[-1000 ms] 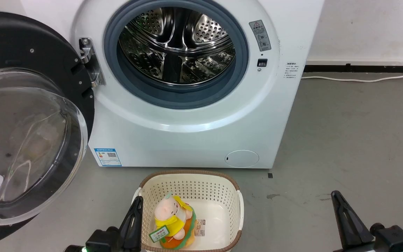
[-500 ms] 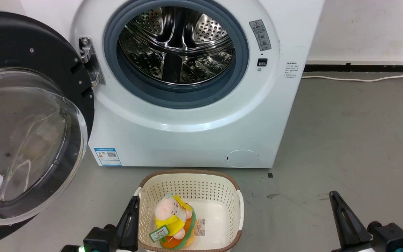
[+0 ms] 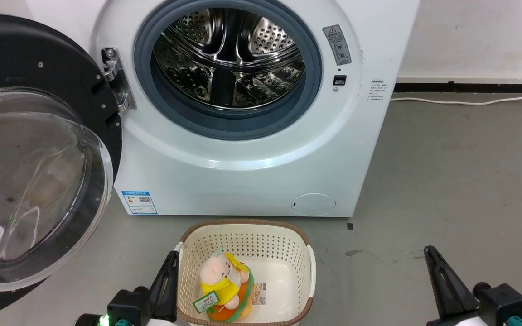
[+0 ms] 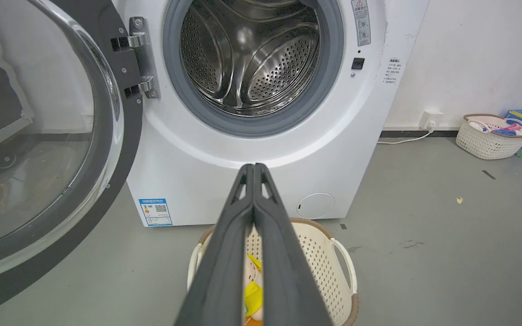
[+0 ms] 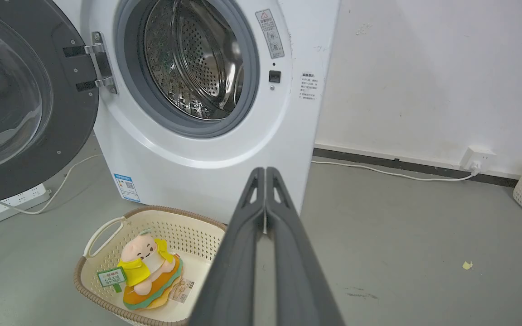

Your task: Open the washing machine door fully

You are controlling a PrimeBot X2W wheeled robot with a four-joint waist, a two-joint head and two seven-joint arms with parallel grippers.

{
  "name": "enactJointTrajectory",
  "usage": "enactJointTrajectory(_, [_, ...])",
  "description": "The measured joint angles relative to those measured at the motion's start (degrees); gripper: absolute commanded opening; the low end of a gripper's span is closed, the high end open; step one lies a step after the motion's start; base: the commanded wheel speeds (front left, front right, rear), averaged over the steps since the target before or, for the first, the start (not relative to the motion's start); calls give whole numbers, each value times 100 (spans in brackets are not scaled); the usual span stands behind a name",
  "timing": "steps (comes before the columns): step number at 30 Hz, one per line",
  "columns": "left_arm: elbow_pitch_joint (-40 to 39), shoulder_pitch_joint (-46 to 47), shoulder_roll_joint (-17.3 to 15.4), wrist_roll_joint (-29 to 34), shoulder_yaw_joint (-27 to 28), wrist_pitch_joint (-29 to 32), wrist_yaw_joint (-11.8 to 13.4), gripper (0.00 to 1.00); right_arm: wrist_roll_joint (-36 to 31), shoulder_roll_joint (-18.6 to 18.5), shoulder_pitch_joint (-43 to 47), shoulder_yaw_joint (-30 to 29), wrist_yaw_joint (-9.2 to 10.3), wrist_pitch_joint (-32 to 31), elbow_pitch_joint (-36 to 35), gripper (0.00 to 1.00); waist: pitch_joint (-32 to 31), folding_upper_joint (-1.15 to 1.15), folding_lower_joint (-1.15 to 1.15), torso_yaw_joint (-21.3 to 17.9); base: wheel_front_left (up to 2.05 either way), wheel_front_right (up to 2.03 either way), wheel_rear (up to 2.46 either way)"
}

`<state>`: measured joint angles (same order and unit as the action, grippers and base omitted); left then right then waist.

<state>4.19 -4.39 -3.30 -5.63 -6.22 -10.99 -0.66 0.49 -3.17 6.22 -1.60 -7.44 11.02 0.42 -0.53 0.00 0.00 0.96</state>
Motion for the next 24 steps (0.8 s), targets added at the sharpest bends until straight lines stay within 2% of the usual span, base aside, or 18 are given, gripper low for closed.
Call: enactJointTrajectory(24, [-92,94,18,152,158,285,5,0,-1,0,-171,35,0,-287,-4,0,14,0,0,-25,0,0,0])
